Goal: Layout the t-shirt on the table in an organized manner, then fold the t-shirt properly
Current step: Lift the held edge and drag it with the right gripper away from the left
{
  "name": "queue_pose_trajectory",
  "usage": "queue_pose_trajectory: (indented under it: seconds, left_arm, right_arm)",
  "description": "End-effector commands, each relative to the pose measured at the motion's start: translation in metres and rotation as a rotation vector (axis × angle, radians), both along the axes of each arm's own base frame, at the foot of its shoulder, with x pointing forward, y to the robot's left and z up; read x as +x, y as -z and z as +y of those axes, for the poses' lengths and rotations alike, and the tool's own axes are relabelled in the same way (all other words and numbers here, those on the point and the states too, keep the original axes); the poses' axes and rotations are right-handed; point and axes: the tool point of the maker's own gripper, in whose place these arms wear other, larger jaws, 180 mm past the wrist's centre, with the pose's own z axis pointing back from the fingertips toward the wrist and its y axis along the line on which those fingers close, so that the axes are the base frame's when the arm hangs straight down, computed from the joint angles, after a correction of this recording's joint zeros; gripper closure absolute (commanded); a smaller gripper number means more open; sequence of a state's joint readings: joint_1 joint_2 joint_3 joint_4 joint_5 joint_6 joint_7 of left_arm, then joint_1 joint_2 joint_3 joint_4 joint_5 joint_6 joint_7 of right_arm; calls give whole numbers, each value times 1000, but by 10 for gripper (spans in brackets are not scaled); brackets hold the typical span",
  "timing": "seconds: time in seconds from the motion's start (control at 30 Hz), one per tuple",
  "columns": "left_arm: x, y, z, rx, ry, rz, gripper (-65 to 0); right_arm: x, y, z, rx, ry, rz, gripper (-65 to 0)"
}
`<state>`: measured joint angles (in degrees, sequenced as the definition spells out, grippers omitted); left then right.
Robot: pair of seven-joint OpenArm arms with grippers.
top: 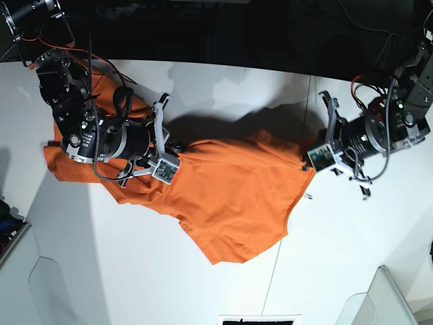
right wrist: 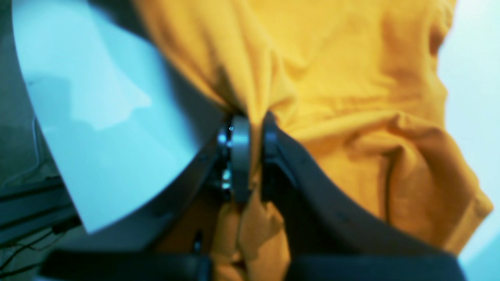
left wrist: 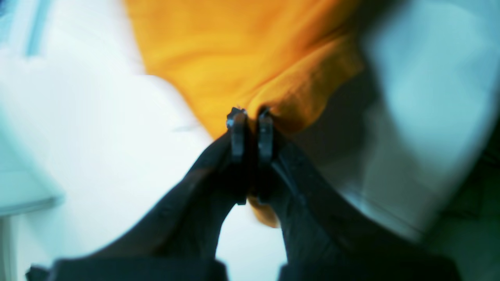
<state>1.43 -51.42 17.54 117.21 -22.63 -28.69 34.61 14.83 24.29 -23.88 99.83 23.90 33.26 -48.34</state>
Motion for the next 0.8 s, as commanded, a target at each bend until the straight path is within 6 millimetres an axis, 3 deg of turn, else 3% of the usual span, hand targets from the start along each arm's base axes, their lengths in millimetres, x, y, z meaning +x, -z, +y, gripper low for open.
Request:
queue_pose_trajectory:
  seconds: [0.0,0.13,0.23,0.27,0.37,0.43,0.5,0.6,0.77]
  left_arm:
    - [15,-19,5,-32,-17,-56,0]
    - [35,-17,7,-92,-14,-38,0]
    - [63,-7,5,-174,-80,-25,0]
    - [74,-5,4,-209,-106,-23,0]
    - [103,8,-1,-291,-177,11,0]
    - [116,20,-6,-330,-202,53,0]
    - [128,33,-5,-359,-248,92,0]
    - [137,50,-3,-382,-298,143,0]
    - [139,64,0,-404,-320,178,0]
  right_arm:
    - [18,-22,-4,31,19,-61,0]
    - [44,-37,-27,81,130,-111,0]
    - [66,-32,-43,97,213,-87,0]
    - [72,-28,-48,98,237,-72,-43]
    - [87,-11,-63,101,302,-23,-311]
    - [92,1,-72,102,336,9,-410]
    - [95,10,-81,94,379,40,-416]
    - [98,8,-85,111,419,38,-416]
    - [99,-28,-77,195,413,-8,-415]
